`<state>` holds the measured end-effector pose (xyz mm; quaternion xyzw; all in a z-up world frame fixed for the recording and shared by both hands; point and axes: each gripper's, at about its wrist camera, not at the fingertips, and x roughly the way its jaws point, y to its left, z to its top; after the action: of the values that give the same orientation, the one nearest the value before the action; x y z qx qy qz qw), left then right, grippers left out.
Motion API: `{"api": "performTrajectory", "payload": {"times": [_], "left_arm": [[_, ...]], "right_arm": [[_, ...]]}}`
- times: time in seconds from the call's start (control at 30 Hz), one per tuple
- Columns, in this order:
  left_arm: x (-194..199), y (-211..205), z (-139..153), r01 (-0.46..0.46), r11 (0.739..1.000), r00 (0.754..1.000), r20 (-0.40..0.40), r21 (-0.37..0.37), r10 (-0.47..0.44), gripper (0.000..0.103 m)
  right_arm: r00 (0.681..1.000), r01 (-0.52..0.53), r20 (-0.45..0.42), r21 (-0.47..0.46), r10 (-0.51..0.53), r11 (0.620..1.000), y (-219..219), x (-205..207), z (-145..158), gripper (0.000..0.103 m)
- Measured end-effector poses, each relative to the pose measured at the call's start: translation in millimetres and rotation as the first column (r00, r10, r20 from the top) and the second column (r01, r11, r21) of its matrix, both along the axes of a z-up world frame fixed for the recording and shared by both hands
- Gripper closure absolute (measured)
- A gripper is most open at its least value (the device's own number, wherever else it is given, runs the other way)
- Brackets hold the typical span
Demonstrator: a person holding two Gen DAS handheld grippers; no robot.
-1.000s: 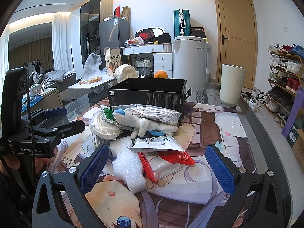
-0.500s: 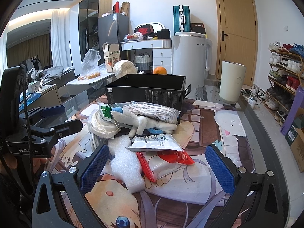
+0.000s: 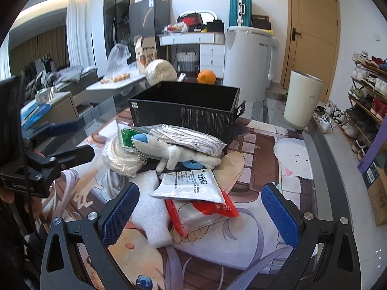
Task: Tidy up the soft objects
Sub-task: 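Move the right gripper onto the white printed sachet and close on it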
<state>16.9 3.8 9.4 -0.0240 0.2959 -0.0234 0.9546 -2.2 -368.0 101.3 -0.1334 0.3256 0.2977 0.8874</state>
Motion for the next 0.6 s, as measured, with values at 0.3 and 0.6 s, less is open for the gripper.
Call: {"api": "performTrajectory", "payload": {"times": [0.3,0.6], "left_arm": [[11,-2,-3,0.031,1.000,0.999,-0.044,-0.001,-0.031,0.000],[14,-3,-9,0.047,0.999,0.996,-0.072,-0.026,-0.049,0.000]], "right_arm": [[0.996,-0.017,-0.093,-0.086,0.009,0.996,18,29,-13,0.000],[0.979,-0.053,-0.204,-0.120,0.027,0.991,30,48,-25,0.006]]}}
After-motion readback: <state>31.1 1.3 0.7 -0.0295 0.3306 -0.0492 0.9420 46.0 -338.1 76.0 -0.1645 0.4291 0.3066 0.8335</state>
